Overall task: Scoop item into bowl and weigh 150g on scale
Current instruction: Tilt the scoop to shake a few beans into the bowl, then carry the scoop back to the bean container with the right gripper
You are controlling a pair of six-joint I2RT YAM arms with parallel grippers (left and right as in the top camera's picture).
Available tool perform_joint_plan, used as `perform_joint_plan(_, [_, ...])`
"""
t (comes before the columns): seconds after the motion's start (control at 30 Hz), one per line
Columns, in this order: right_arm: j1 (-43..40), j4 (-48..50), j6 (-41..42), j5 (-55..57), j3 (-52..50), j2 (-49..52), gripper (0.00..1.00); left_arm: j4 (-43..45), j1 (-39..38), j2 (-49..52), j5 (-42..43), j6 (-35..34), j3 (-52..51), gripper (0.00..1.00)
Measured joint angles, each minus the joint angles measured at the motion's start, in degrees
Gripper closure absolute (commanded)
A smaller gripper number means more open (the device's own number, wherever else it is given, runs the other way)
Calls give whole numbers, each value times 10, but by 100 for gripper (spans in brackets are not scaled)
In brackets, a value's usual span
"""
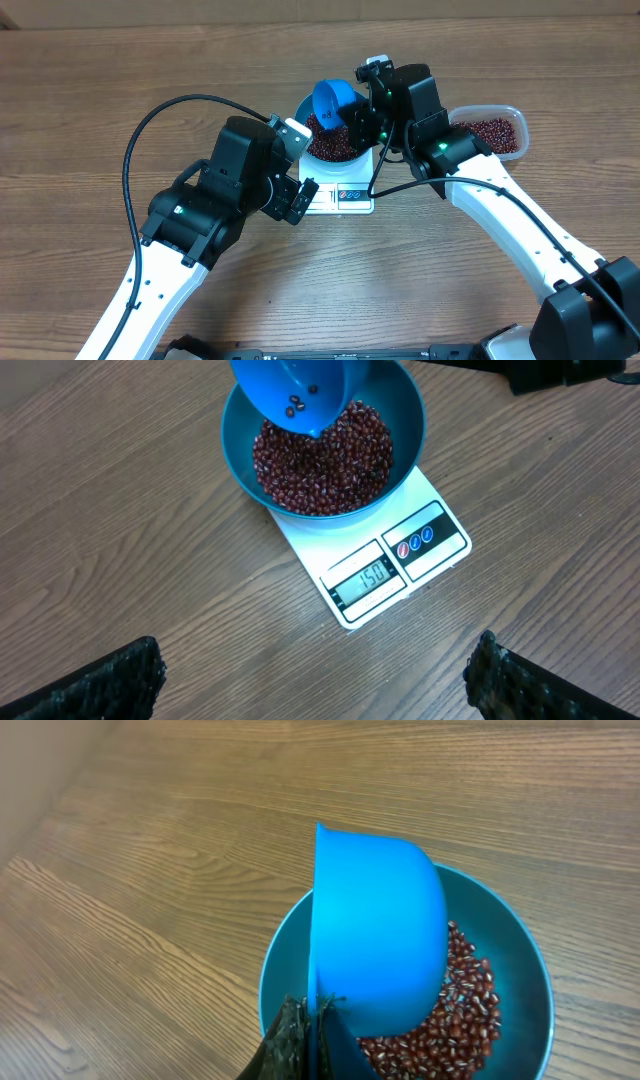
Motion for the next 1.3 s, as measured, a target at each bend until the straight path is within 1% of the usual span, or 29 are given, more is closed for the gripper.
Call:
perform_joint_plan(0.67, [0,7,13,-2,0,0,96,0,0,0,0,0,0,0])
perform_joint_plan(0.9, [-5,8,42,-2,0,-3,96,0,0,0,0,0,0,0])
perform_joint_plan(1.03, [-32,8,49,0,0,-19,96,0,0,0,0,0,0,0])
perform_joint_plan(1.3, [-135,-11,54,4,0,-79,96,0,0,0,0,0,0,1])
